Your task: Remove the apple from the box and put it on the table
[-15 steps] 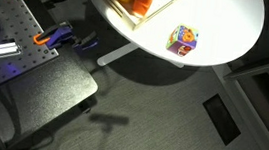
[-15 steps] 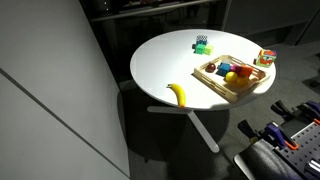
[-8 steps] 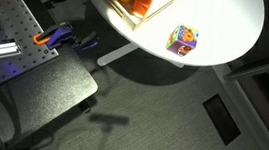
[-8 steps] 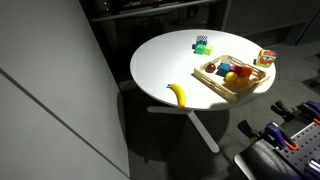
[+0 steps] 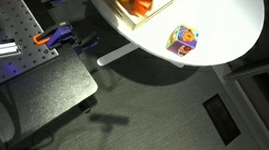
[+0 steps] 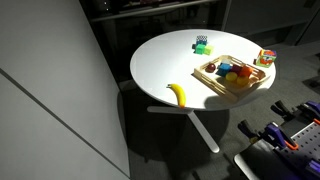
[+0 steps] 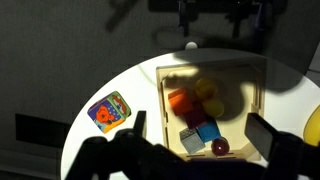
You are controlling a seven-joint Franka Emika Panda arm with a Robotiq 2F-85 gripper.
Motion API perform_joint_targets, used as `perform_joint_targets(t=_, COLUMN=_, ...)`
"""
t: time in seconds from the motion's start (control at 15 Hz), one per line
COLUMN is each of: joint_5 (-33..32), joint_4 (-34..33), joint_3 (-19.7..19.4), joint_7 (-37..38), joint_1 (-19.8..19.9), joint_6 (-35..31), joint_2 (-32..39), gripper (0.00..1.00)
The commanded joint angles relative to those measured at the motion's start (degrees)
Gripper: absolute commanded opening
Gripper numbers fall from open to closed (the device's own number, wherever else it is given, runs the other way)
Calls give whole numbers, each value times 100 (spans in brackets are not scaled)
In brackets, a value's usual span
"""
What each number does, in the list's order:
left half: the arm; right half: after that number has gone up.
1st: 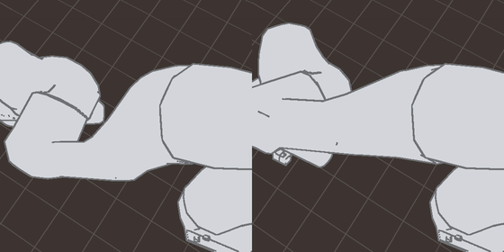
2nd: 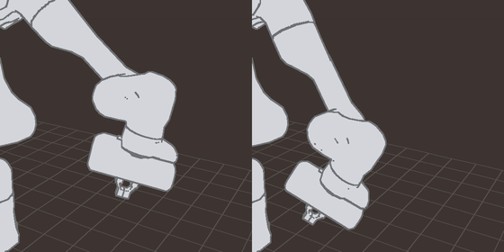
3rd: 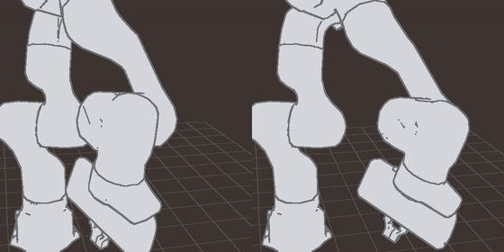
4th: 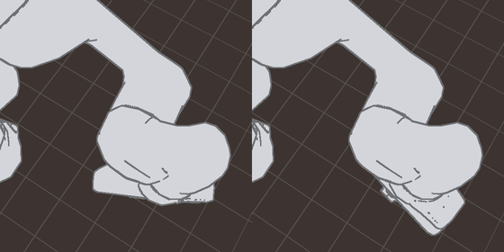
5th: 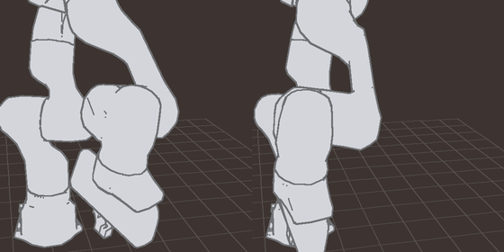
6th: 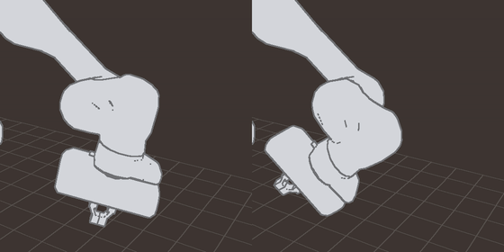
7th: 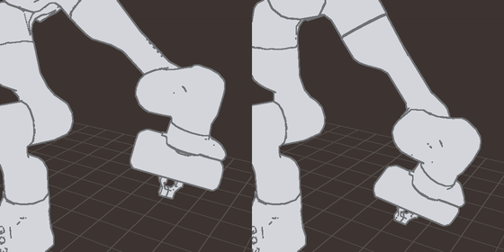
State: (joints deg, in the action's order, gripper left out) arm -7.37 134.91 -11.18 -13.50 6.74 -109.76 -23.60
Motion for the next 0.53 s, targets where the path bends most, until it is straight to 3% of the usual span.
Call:
perform_joint_targets(t=0.0, joint_5=60, joint_4=-174, joint_3=103, joint_7=148, joint_1=-17, joint_6=166, joint_2=468, gripper=100)
perform_joint_targets(t=0.47, joint_5=96, joint_4=73, joint_3=315, joint_7=341, joint_1=-98, joint_6=-282, joint_2=1058, gripper=100)
